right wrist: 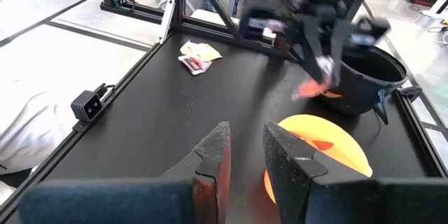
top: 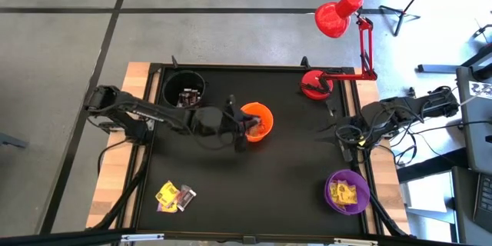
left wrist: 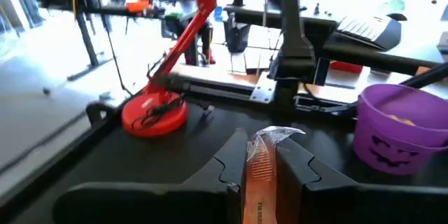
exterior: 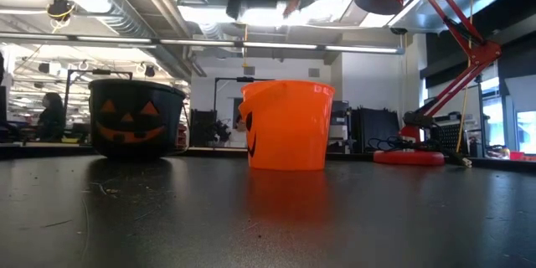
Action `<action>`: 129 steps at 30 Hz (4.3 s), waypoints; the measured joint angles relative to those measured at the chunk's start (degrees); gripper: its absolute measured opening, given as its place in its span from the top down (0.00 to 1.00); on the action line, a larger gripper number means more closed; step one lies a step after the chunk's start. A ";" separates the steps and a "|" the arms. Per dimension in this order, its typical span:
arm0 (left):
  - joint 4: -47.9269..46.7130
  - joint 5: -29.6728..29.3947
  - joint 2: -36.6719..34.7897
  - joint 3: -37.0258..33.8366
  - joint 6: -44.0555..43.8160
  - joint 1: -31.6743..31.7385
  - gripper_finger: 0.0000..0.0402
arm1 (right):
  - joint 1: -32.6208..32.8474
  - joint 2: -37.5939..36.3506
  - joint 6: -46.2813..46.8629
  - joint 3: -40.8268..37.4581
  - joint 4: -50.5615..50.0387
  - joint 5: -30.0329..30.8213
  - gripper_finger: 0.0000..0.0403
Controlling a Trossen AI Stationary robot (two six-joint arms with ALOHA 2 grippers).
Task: Sort candy
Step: Put the orange gummy into the orange bucket, then put the red gummy into the orange bucket
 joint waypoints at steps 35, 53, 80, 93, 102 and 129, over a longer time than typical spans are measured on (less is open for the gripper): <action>-26.08 -2.88 -19.92 -5.38 -17.04 -20.49 0.63 | 0.00 0.04 0.20 0.00 -0.49 -0.02 0.79; -55.98 11.63 -5.70 -5.38 -86.28 -40.73 0.73 | 0.04 0.04 0.97 0.00 -0.49 -0.04 0.79; -54.20 19.67 7.72 -5.26 -81.96 -37.39 0.99 | -0.02 0.04 0.94 0.00 0.15 0.02 0.79; -67.05 10.20 7.96 4.65 -67.49 -31.48 1.00 | -0.02 0.04 1.27 0.00 0.22 0.11 0.79; -69.48 -1.25 7.89 15.01 -55.07 -29.06 1.00 | 0.00 0.02 1.31 0.00 0.20 0.22 0.79; -65.31 14.01 21.30 17.55 -36.09 -18.27 0.58 | 0.00 0.02 1.33 -3.63 1.73 0.15 0.79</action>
